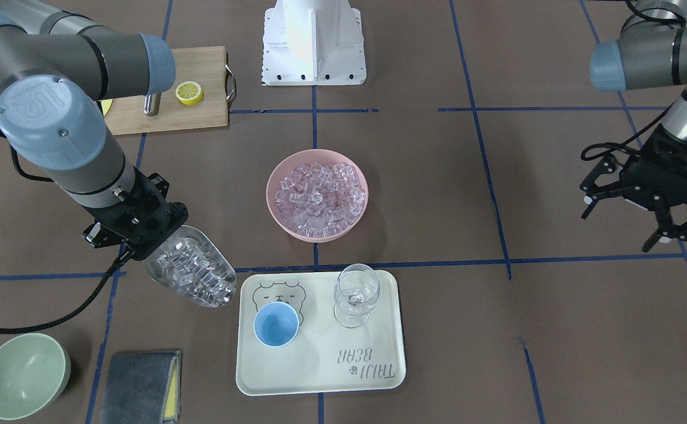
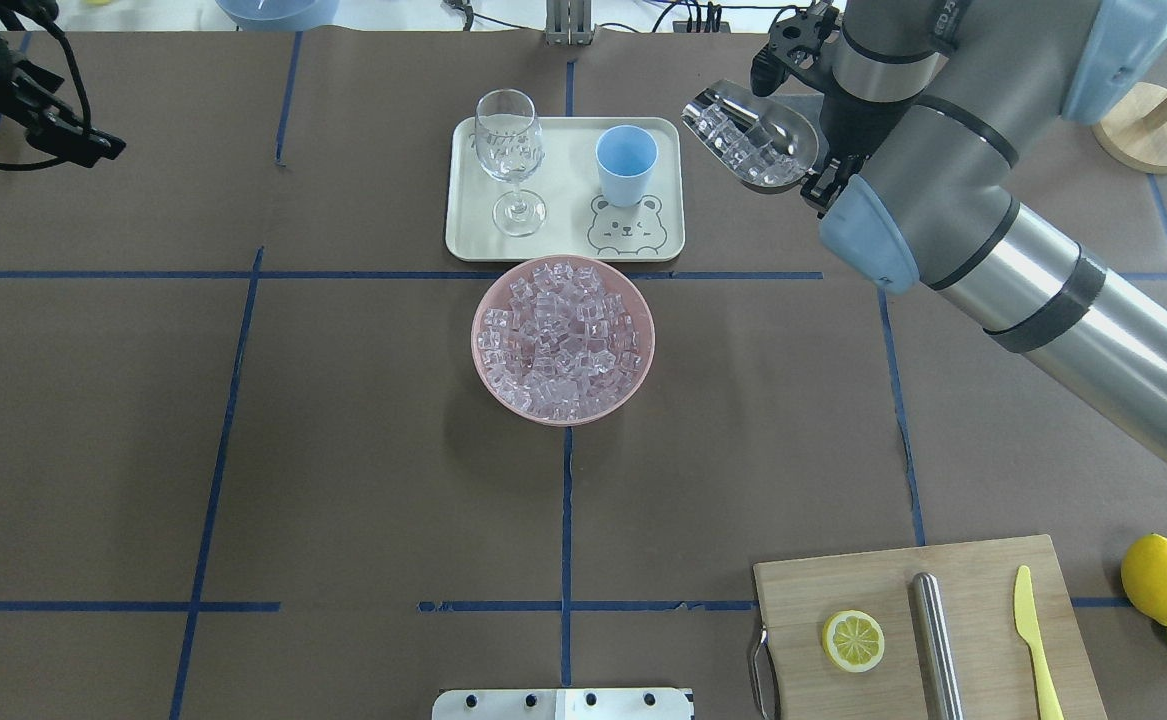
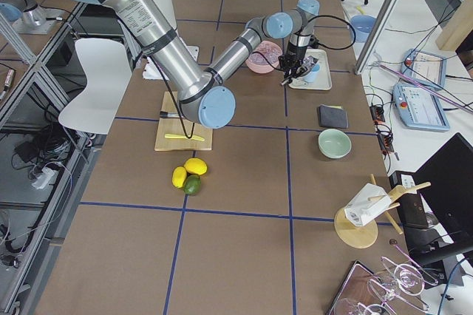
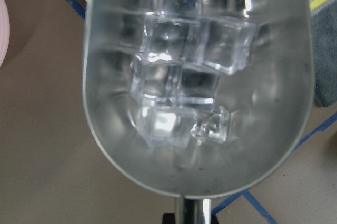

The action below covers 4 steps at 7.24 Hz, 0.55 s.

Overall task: Put ice in cup with scoop
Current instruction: 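Carry the filled scoop to the blue cup with the right gripper while the left withdraws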

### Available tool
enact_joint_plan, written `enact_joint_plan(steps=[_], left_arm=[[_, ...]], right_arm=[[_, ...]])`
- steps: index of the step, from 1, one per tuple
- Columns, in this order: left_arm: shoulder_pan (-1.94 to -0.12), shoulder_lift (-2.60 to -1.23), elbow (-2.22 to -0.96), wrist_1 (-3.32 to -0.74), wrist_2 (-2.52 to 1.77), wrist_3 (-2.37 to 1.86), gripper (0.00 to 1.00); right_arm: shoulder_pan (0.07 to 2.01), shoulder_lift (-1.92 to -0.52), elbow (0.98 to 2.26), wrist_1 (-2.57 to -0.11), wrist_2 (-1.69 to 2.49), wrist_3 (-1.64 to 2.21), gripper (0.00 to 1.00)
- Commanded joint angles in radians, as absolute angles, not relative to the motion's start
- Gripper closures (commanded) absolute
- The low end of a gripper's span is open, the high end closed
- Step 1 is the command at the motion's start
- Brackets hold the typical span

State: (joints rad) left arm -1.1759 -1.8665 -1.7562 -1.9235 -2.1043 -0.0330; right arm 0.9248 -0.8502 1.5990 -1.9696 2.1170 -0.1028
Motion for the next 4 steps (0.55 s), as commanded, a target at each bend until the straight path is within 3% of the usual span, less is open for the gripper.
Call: enact_joint_plan(steps=[1,4], left_arm=[[-1.226,-1.856,-1.761,-1.867,-2.106,-0.029,0.00],[-1.249,-1.858,-1.798,-1.792,-2.106,-0.028,0.00]], right_arm=[[0.907,-0.795,1.551,-2.047,2.117,-0.049,1.00],[0.859,-0.697,1.454,-2.114,2.108,-0.046,1.00]])
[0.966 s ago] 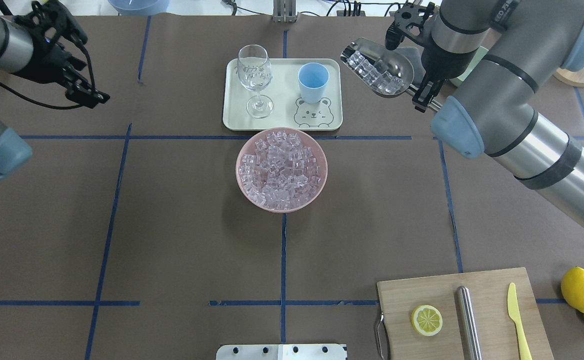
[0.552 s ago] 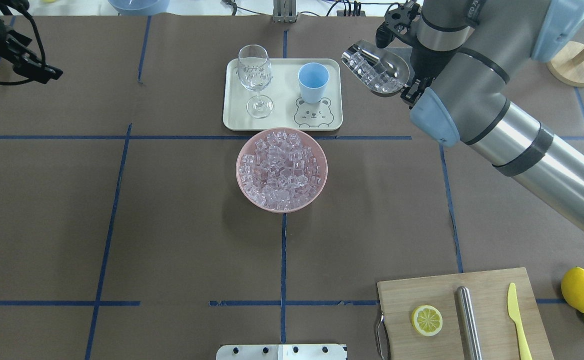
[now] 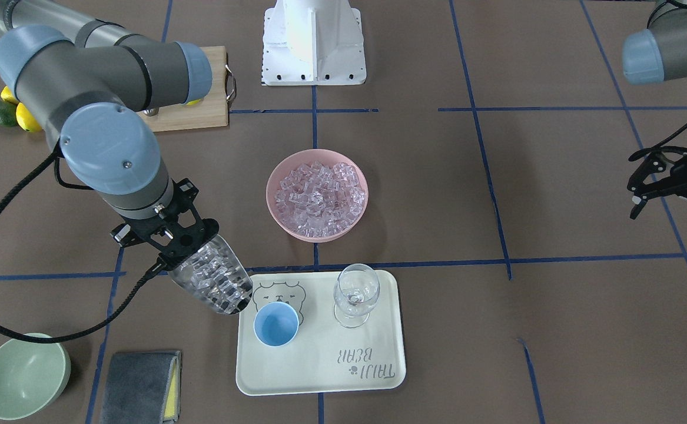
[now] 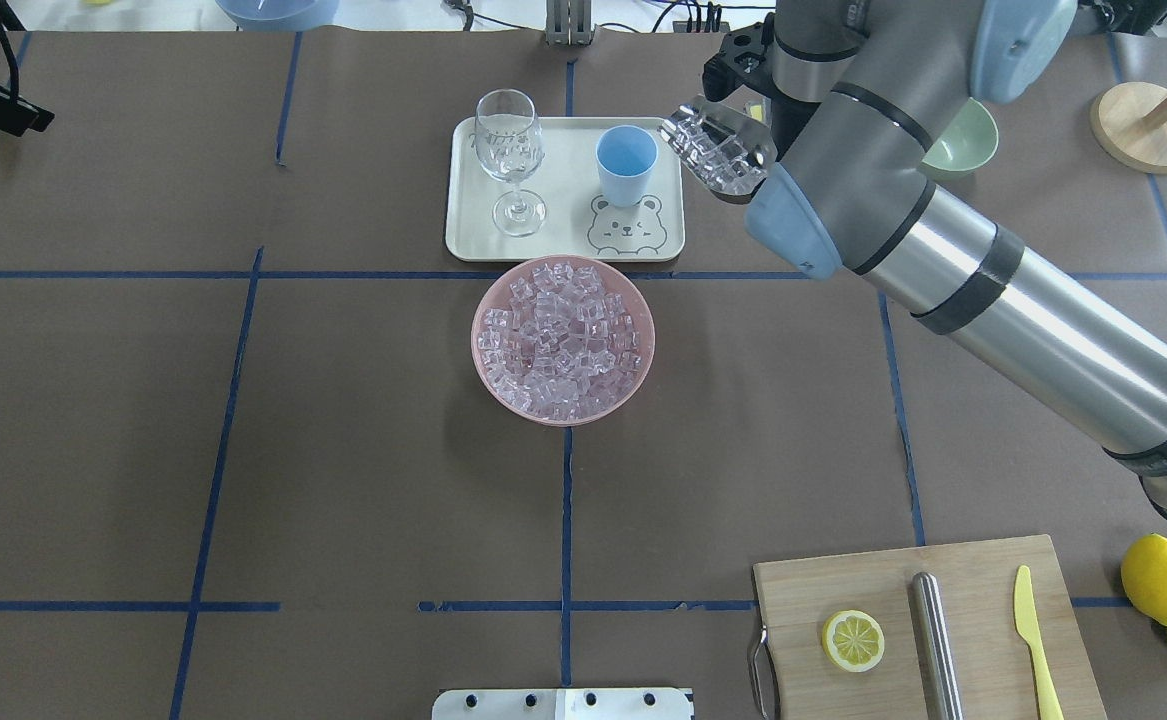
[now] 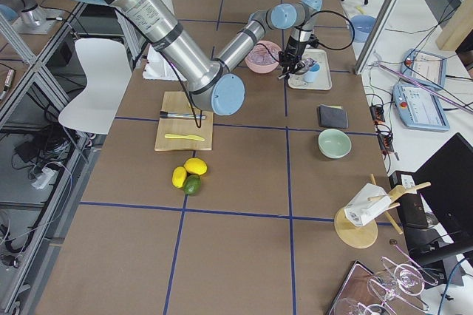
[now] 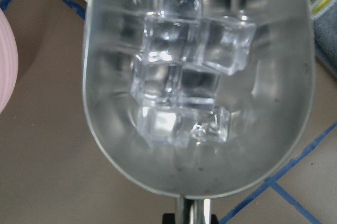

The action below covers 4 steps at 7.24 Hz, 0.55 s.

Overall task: Put ice in cup with scoop
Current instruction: 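Carry the filled scoop to the blue cup with the right gripper while the left withdraws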

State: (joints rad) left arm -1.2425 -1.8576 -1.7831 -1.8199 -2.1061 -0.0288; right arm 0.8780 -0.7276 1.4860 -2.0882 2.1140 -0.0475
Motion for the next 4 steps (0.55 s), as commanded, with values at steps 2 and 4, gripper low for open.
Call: enact_joint_plan(steps=[2,4], left_arm=[[-1.253,-1.858,-1.798,-1.792,-2.108,-0.028,0.00],[-1.253,-1.859,-1.798,-1.792,-2.108,-0.028,0.00]], right_arm=[[0.844,-0.594,1.354,-2.210,2.100,-0.046,1.00],[0.844,-0.557,1.301,-2.255,2.100,-0.046,1.00]])
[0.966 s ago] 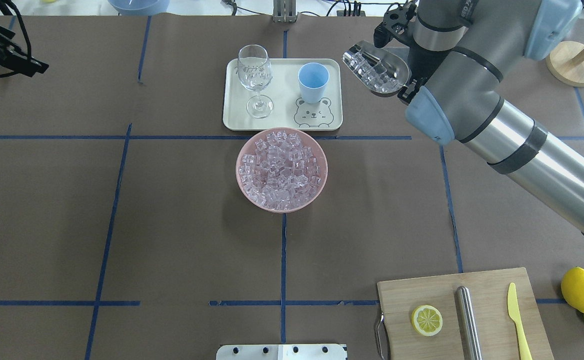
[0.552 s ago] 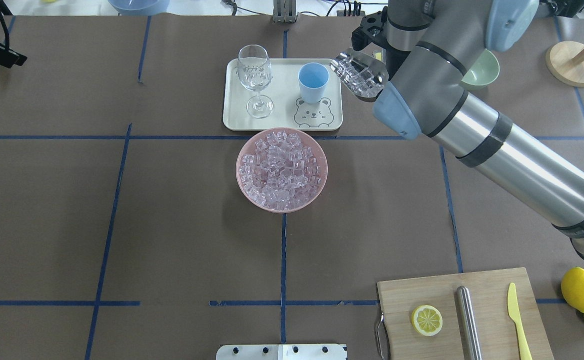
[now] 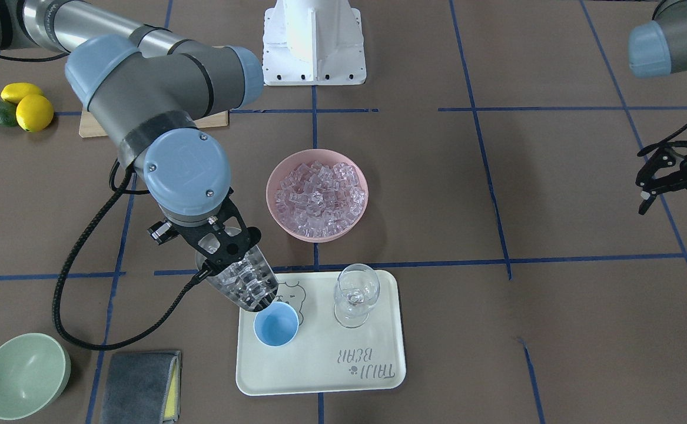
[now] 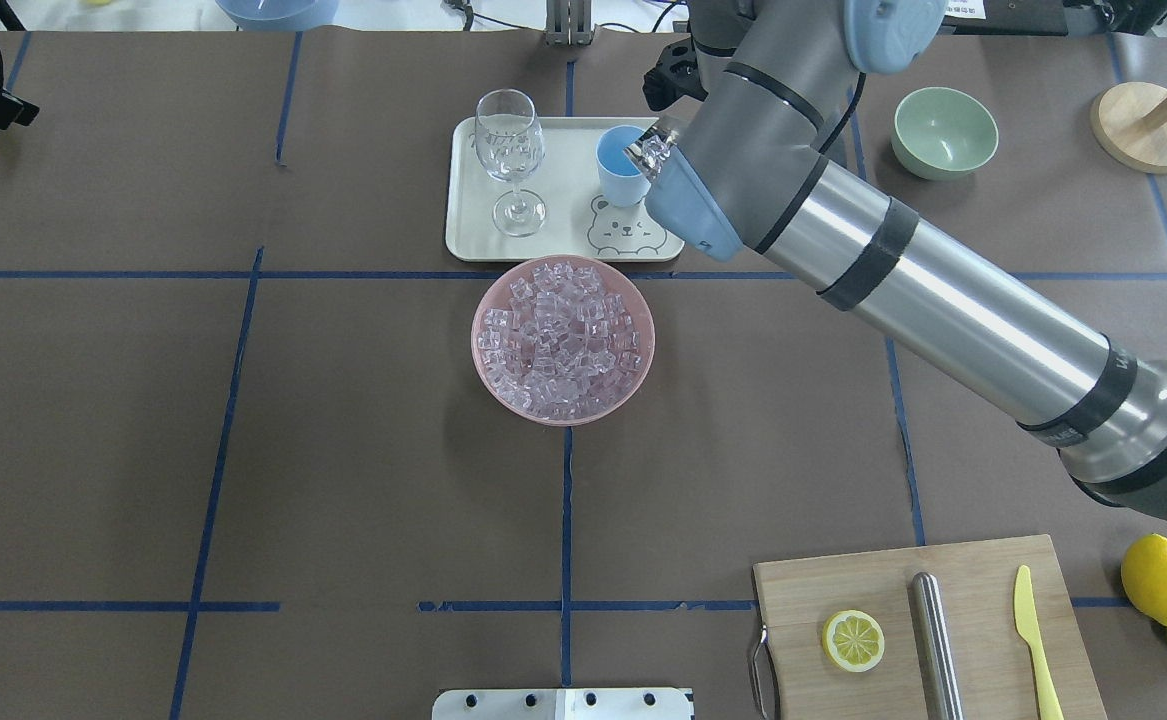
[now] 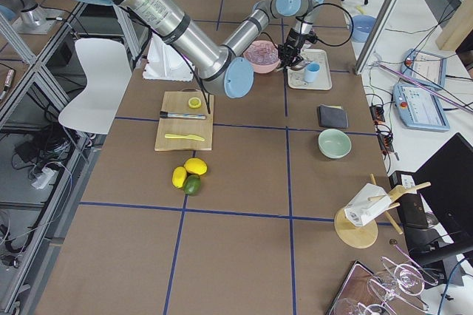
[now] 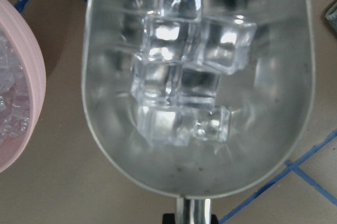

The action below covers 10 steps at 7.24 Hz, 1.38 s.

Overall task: Put ice in cup with scoop
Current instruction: 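Carry the filled scoop to the blue cup with the right gripper while the left withdraws, then tilt the scoop over the light-blue cup with the right gripper to pour ice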

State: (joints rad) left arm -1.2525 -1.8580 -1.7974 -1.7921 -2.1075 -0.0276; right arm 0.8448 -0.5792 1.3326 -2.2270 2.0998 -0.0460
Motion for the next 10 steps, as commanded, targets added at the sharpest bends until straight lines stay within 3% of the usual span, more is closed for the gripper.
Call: enact_joint_plan(steps=[1,3,10], left_arm=[[-1.253,-1.861,-1.798,-1.792,-2.108,-0.028,0.00],[-1.253,-1.865,-1.798,-1.792,-2.108,-0.028,0.00],[-1.253,-1.867,-1.798,-1.795,-2.131,-0.028,0.00]], right_arm=[[0.844,-0.545,1.286,-2.267,2.100,-0.046,1.00],[0.844,-0.453,1.150,-2.301,2.100,-0.046,1.00],[0.844,-0.362,1.046,-2.428,2.073,-0.046,1.00]])
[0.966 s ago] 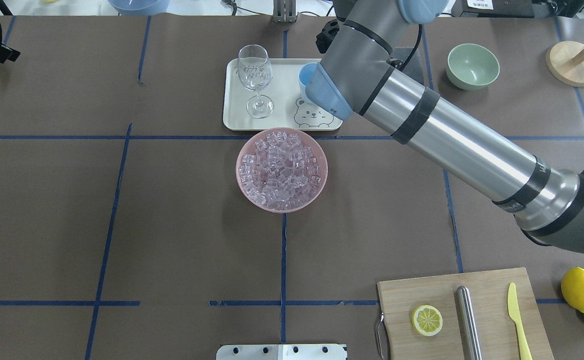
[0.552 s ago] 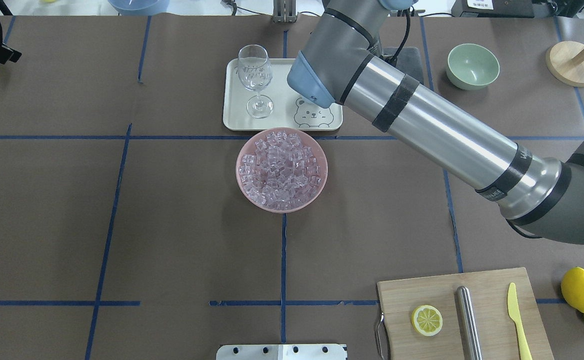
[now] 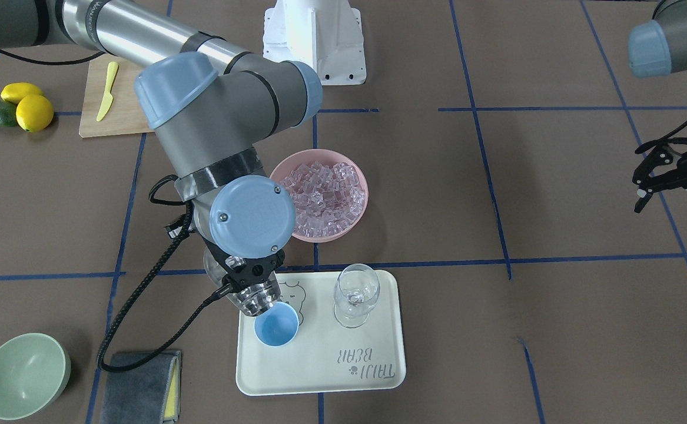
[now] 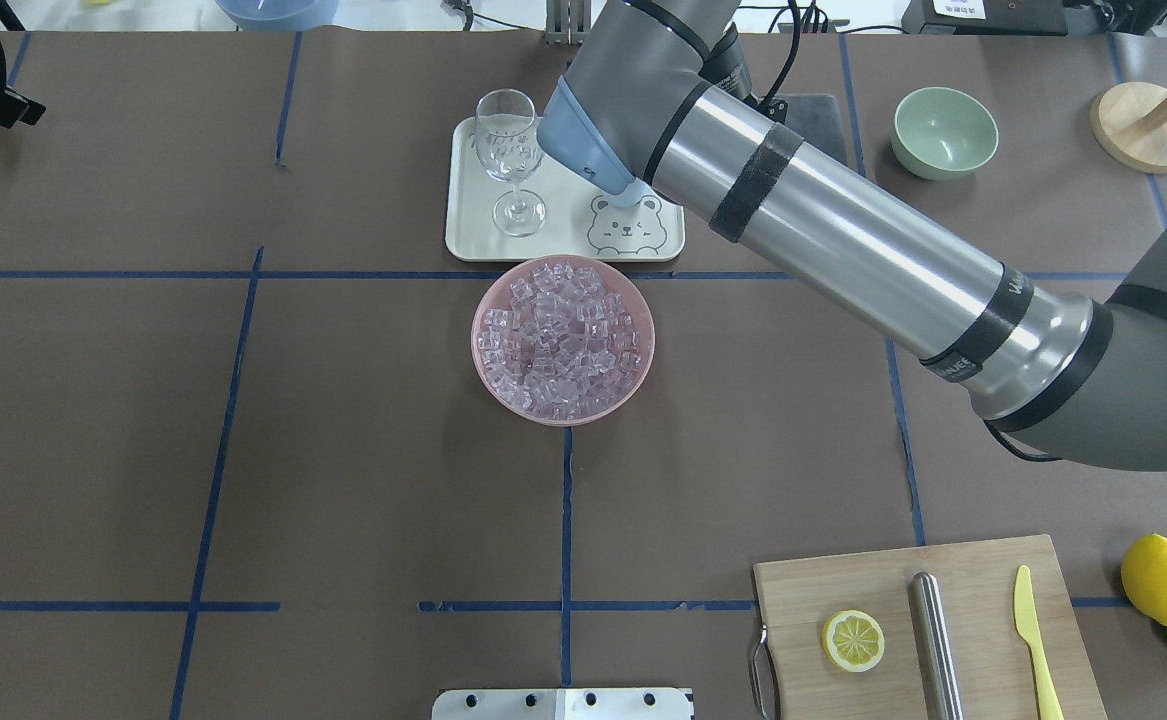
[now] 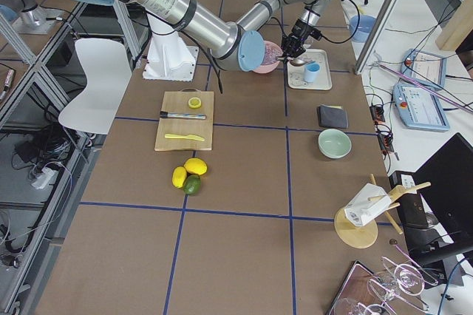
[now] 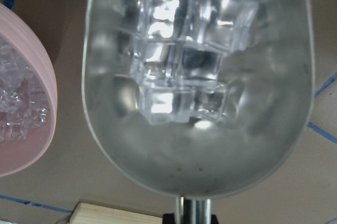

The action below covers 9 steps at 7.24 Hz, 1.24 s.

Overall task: Put ice in cup with scoop
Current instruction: 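Tilt the scoop over the light-blue cup with the right gripper to pour ice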

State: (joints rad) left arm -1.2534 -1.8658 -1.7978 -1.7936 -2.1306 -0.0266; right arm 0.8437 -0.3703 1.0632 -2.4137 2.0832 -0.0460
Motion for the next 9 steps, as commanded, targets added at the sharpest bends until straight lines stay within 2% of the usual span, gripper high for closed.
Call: enact_joint_plan(steps=[1,3,5,9], left_arm=[[-1.253,-1.867,-1.798,-1.793,-2.131,-0.028,0.00],[-1.253,-1.867,-1.798,-1.793,-2.131,-0.028,0.00],[-1.253,-1.867,-1.798,-1.793,-2.132,-0.026,0.00],[-1.255,-1.870,-1.798,-1.795,-2.187,-0.028,0.00]], right_arm=[[0.844,-0.359,1.039,-2.440,2.072,-0.046,1.00],[0.844,-0.341,1.035,-2.471,2.056,-0.048,1.00],[0.841,-0.284,0.953,-2.473,2.036,-0.048,1.00],[0.839,-0.279,0.946,-2.491,2.031,-0.048,1.00]])
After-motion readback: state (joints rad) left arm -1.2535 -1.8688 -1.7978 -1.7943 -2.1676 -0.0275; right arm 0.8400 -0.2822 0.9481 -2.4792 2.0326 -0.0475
